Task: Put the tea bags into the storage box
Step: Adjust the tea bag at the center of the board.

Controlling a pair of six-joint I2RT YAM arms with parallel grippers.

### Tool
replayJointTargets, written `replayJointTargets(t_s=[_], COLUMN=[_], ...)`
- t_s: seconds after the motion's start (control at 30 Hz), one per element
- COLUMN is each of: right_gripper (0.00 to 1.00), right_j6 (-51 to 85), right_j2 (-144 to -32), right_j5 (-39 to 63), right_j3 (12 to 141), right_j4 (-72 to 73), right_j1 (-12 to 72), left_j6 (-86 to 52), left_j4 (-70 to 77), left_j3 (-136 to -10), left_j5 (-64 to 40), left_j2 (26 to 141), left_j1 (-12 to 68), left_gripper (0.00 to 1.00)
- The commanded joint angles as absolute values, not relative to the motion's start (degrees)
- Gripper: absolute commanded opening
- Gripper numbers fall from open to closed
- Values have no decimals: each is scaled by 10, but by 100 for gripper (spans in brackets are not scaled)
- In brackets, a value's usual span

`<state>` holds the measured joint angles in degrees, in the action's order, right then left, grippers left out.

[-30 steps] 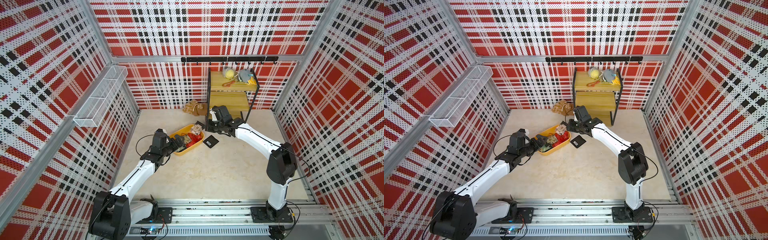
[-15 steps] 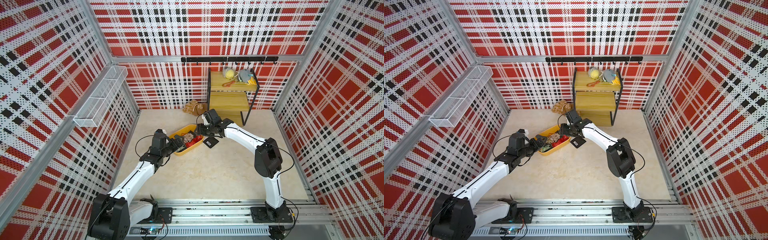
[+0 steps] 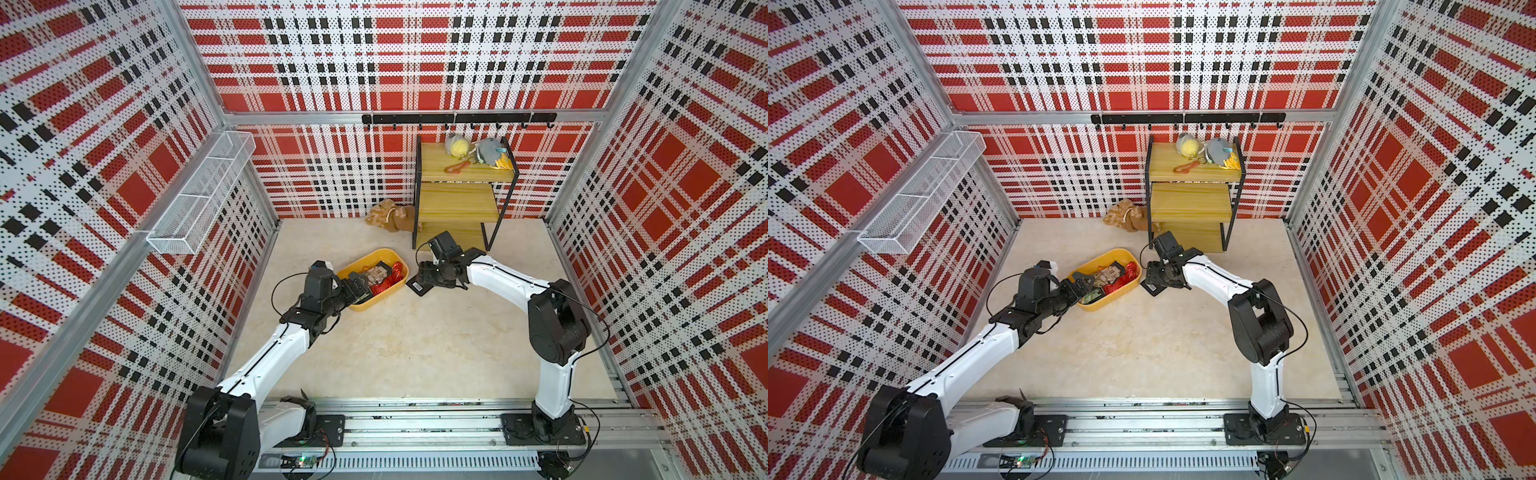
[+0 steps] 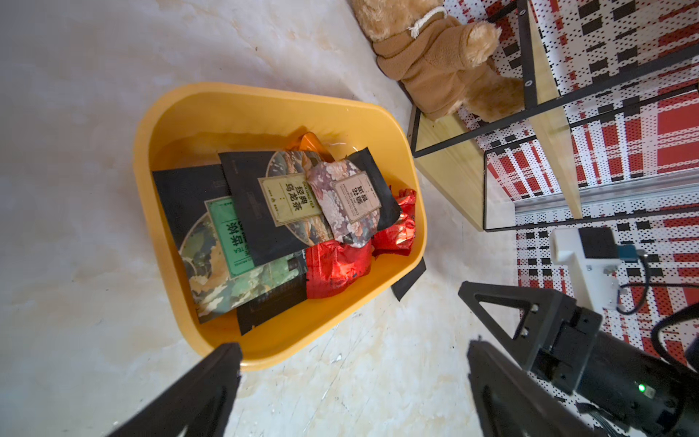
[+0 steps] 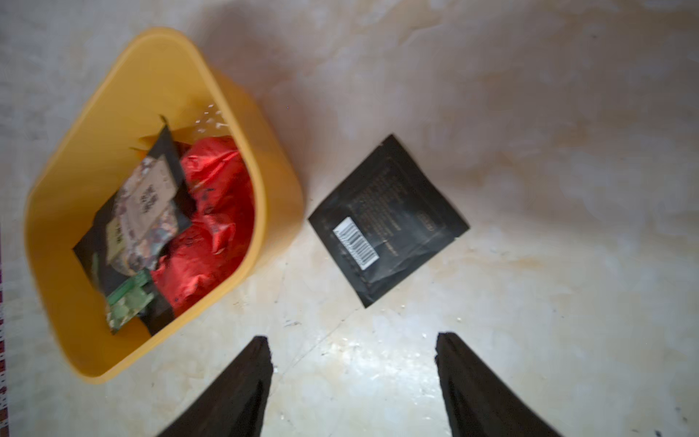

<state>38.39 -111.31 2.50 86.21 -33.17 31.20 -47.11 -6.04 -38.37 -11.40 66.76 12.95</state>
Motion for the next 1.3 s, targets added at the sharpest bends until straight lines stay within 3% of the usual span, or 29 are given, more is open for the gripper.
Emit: replayJointTargets(t_s=[0.0, 0.5, 0.57, 0.87, 0.97, 1.27], right_gripper=[74, 73, 68, 14, 1, 0], right_j6=[372, 323, 325, 343, 350, 351], right_j2=[-1141, -1267, -1266, -1271, -1292, -1312], right_j5=[23, 26, 40, 87, 104, 108], right_j3=[881, 1022, 1015, 1003, 1016, 1016], right_j4=[-327, -414, -402, -342, -339, -358], right_j1=[293, 280, 280, 279, 278, 271], left_j6=[-471, -473, -473, -485, -494, -524], left_j4=[-54, -52, -51, -40, -28, 17], left_j3=[-381, -373, -373, -379, -383, -400], left_j5=[-117, -114, -115, -113, -106, -89], left_j2=[666, 666, 666, 665, 677, 720], left_j1=[132, 136, 137, 179, 208, 291], left_gripper=[99, 99, 99, 99, 99, 99])
